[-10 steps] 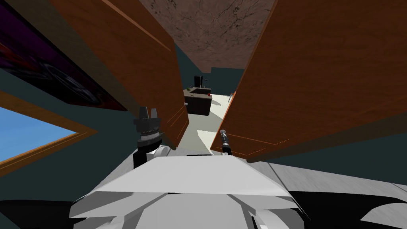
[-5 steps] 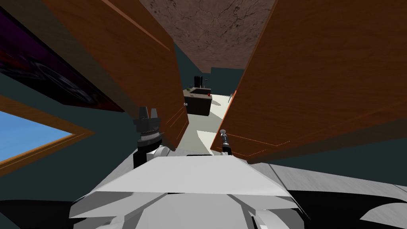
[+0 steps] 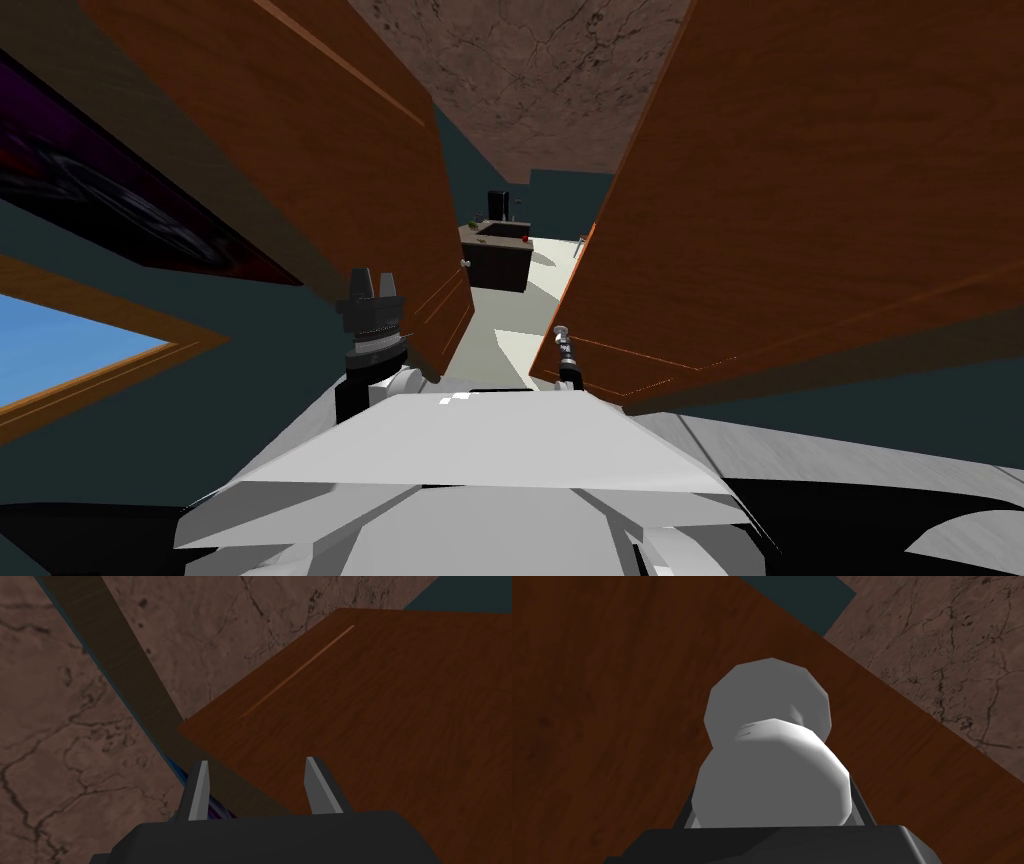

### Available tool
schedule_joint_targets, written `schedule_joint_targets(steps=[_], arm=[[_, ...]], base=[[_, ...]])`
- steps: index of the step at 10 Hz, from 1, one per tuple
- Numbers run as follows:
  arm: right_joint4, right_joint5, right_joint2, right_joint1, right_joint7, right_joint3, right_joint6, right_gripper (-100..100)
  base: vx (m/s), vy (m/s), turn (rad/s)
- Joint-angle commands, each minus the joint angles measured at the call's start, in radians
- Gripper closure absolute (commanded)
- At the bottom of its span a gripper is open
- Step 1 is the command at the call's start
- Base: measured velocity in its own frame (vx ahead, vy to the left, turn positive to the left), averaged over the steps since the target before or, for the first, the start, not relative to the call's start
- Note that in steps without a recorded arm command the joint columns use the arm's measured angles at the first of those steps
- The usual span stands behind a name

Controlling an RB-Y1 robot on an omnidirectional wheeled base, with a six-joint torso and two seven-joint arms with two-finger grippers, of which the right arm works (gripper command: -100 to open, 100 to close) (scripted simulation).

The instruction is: Push the door open

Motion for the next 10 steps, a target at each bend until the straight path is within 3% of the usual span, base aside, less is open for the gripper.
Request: schedule_joint_targets(steps=[1,10], arm=[[0.004,-0.013,-0.005,-0.005,-0.050,-0.008,-0.005,100],[0.025,-0.060,0.001,-0.027,-0.261,-0.019,-0.017,100]], base=[[0.033,-0.004,0.004],[0.043,-0.007,-0.006]])
